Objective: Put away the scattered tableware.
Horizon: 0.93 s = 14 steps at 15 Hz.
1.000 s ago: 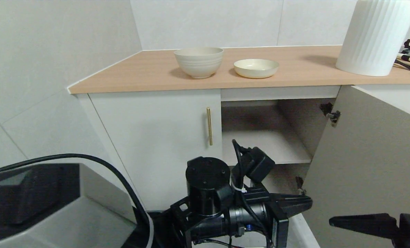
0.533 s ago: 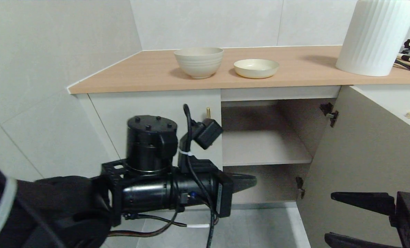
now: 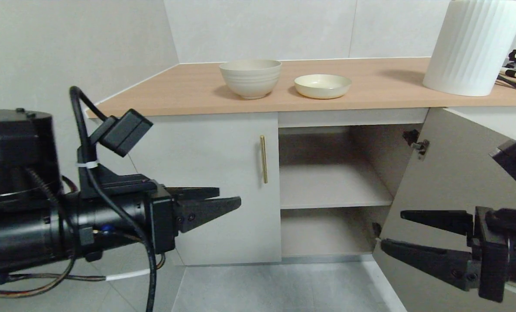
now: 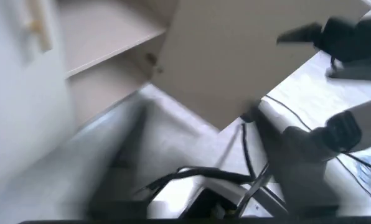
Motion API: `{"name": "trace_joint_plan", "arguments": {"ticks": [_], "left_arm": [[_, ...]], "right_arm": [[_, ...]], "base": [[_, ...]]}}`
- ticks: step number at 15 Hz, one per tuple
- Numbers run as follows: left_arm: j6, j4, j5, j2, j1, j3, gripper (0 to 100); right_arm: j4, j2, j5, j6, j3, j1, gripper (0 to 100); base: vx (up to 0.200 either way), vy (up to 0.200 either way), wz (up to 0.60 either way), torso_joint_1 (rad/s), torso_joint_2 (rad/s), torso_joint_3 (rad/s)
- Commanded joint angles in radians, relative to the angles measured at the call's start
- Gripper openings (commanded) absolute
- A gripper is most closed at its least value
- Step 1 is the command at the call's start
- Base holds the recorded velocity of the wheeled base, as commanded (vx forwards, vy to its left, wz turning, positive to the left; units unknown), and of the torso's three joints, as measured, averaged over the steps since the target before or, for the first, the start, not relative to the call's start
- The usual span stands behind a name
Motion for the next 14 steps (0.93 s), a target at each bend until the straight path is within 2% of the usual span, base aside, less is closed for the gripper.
{"name": "trace_joint_plan", "arguments": {"ticks": [1, 3, 5, 7, 13, 14], "left_arm": [[-0.002, 0.006, 0.035, -0.14, 0.082, 0.059, 100], [-0.005, 0.025, 0.036, -0.198, 0.165, 0.065, 100], [-0.007, 0.045, 0.038, -0.215, 0.216, 0.06, 100], [-0.016, 0.042, 0.053, -0.202, 0.225, 0.06, 100], [-0.017, 0.037, 0.053, -0.171, 0.225, 0.055, 100], [-0.017, 0.037, 0.053, -0.171, 0.225, 0.055, 100]], "right_arm": [[0.0, 0.124, -0.003, -0.006, -0.101, -0.012, 100], [0.002, 0.209, -0.014, -0.006, -0.19, -0.03, 100], [0.059, 0.291, -0.098, 0.0, -0.291, -0.055, 100], [0.103, 0.325, -0.204, 0.026, -0.328, -0.055, 100], [0.103, 0.282, -0.207, 0.04, -0.32, -0.042, 100], [0.103, 0.284, -0.207, 0.041, -0.321, -0.03, 100]], "base": [[0.0, 0.0, 0.0, 0.0, 0.0, 0.0], [0.0, 0.0, 0.0, 0.0, 0.0, 0.0], [0.0, 0.0, 0.0, 0.0, 0.0, 0.0], [0.0, 0.0, 0.0, 0.0, 0.0, 0.0], [0.0, 0.0, 0.0, 0.0, 0.0, 0.0], [0.2, 0.0, 0.0, 0.002, 0.0, -0.002]]}}
